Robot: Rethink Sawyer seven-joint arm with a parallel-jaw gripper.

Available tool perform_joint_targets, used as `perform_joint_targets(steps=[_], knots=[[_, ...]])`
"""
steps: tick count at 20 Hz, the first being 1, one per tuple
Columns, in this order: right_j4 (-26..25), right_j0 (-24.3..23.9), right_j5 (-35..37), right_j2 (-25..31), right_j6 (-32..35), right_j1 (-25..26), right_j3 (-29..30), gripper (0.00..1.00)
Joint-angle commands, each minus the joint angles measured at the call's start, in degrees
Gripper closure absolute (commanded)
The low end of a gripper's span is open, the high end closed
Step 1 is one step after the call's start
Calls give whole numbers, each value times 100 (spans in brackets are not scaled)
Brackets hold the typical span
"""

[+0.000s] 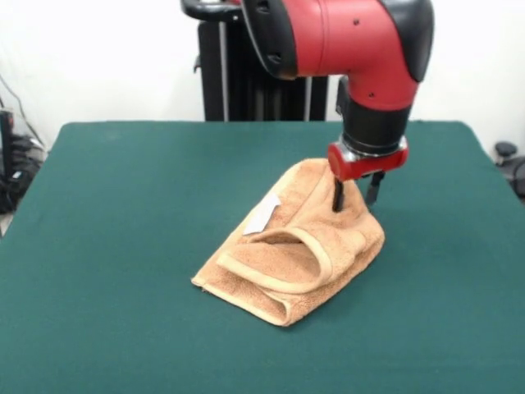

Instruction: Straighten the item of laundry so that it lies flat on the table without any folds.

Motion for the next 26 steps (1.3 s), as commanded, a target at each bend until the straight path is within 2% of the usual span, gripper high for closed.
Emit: perform_joint_targets(steps=[1, 6, 11, 18, 21, 26], knots=[[413, -311, 441, 613, 687, -35, 981, 0], [720, -309, 563, 787, 847, -464, 1384, 0], [1247, -72, 1180, 741, 1184, -1246, 1785, 0], [1503, 159, 1289, 596, 1125, -1462, 1769, 0], [1198, 312, 1175, 217, 1055, -1314, 1462, 0], [552, 132, 153, 80, 530, -921, 921, 0]])
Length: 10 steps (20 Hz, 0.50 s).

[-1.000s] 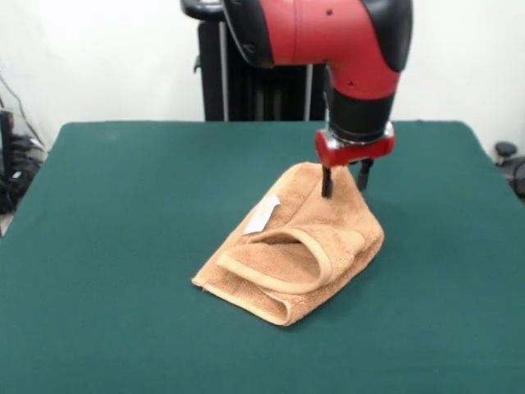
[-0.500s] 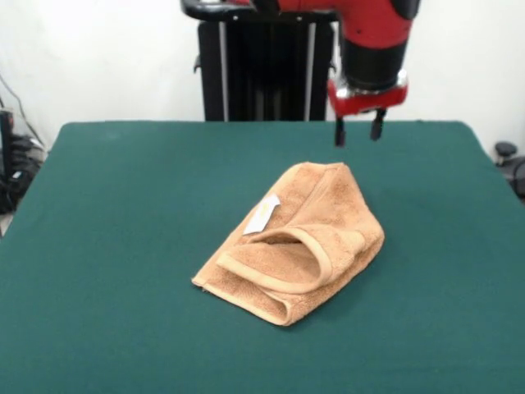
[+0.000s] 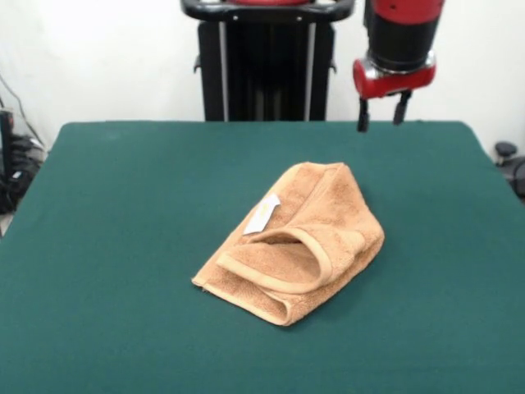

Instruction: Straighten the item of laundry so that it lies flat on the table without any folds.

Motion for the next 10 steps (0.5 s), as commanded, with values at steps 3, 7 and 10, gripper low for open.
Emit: perform_joint_targets(steps=[3, 7, 10], knots=[[-702, -57, -643, -43, 328, 512, -741, 0], [-1098, -315, -715, 134, -44, 645, -1184, 0], [-1315, -583, -503, 320, -341, 698, -1435, 0]])
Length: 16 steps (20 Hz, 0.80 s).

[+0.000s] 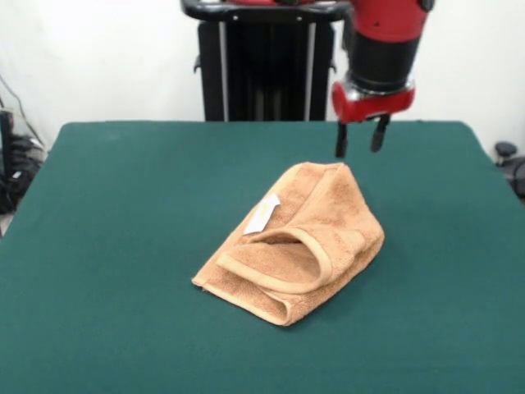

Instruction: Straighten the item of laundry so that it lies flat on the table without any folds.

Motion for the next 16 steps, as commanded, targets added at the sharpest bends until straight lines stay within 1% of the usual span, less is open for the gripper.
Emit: perform_joint_targets(steps=[1, 4, 6, 8, 10, 16], knots=[[-547, -419, -42, 364, -443, 429, -948, 0], [-726, -686, 283, 564, -815, 342, -1110, 0], [-780, -866, 507, 746, -1036, 167, -1123, 0], [-827, -1023, 899, 937, -1357, 37, -1189, 0], [-925, -1174, 1083, 1067, -1590, -56, -1245, 0], [-1165, -1616, 1081, 1355, -1673, -25, -1301, 0]])
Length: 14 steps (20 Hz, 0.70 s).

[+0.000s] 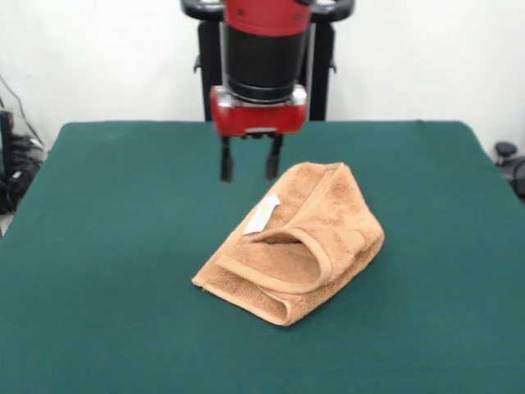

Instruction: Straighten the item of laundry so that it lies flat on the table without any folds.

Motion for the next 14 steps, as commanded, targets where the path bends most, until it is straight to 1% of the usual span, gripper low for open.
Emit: perform_joint_targets(steps=[1, 4, 8, 10, 14], knots=[[-429, -224, 620, 1028, -1600, 209, -397, 0], [-580, -181, 532, 945, -1273, 420, -600, 0], [-779, -101, 89, 872, -836, 759, -875, 0], [-863, -59, -88, 864, -699, 866, -1029, 0], [-987, -67, -156, 856, -635, 1030, -1209, 0]])
